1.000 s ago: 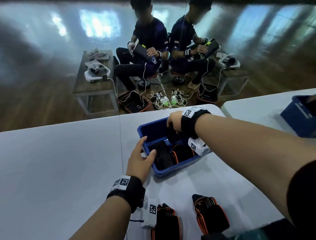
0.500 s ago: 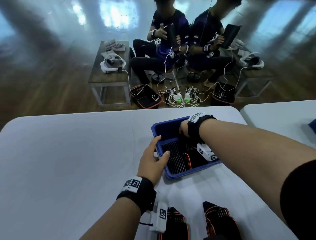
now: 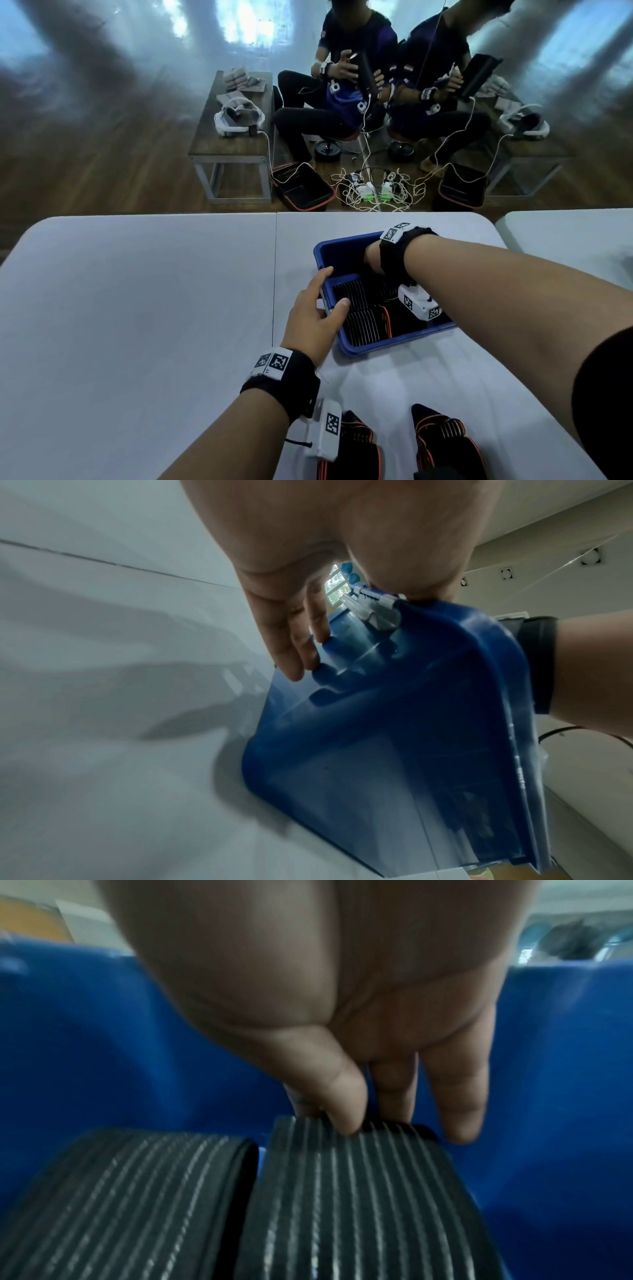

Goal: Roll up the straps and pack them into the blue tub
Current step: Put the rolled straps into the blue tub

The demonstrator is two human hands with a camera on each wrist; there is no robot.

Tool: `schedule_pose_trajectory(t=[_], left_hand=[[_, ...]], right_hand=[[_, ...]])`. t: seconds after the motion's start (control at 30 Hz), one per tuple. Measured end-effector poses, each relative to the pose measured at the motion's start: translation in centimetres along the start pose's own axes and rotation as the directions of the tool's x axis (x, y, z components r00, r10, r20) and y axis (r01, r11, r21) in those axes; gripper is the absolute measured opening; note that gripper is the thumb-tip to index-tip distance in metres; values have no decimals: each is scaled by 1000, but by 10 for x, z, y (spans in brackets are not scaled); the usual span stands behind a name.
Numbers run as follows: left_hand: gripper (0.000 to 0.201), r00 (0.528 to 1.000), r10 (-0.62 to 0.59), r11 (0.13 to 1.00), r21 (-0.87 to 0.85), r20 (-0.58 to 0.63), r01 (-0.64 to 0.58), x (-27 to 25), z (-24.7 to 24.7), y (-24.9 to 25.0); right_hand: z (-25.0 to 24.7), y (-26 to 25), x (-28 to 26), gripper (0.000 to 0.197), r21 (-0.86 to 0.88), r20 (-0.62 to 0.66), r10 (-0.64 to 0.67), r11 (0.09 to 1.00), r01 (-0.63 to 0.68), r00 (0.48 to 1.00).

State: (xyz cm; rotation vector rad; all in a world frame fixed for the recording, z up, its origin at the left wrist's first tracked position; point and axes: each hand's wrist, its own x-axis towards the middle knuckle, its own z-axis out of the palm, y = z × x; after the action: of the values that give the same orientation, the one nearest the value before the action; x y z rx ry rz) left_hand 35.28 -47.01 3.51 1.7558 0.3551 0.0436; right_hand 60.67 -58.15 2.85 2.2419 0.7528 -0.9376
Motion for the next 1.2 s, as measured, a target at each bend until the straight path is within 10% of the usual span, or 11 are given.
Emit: schedule_pose_trajectory(t=[0.1,0.3,0.53,0.73,1.03,1.2], left_hand=[[55,1000,2,1000,3,-1,-2,0,0,0],[53,1000,24,1000,19,-2,-24,1,0,-1],[53,1000,18,1000,-13,-8,-18,0,0,0],[56,1000,16,1000,24,-11,-16,2,0,-3],[53,1000,28,998,50,-5,-28,5,0,-7],[53,1000,23,999,50,-7,-23,5,0,-8]], right_hand=[[14,18,38,35,-22,-28,-71,997,70,997],[-16,3,-111,45,332,-206,-7,940,77,978],[19,22,-209,12,604,-463,20,739,299,886],[107,-6,-269,27,732,-315,-114,603,318,942],[238,-59,-244,103,520,-140,-174,825,222,975],[252,-69,-237,90,487,-144,-173,845,222,974]])
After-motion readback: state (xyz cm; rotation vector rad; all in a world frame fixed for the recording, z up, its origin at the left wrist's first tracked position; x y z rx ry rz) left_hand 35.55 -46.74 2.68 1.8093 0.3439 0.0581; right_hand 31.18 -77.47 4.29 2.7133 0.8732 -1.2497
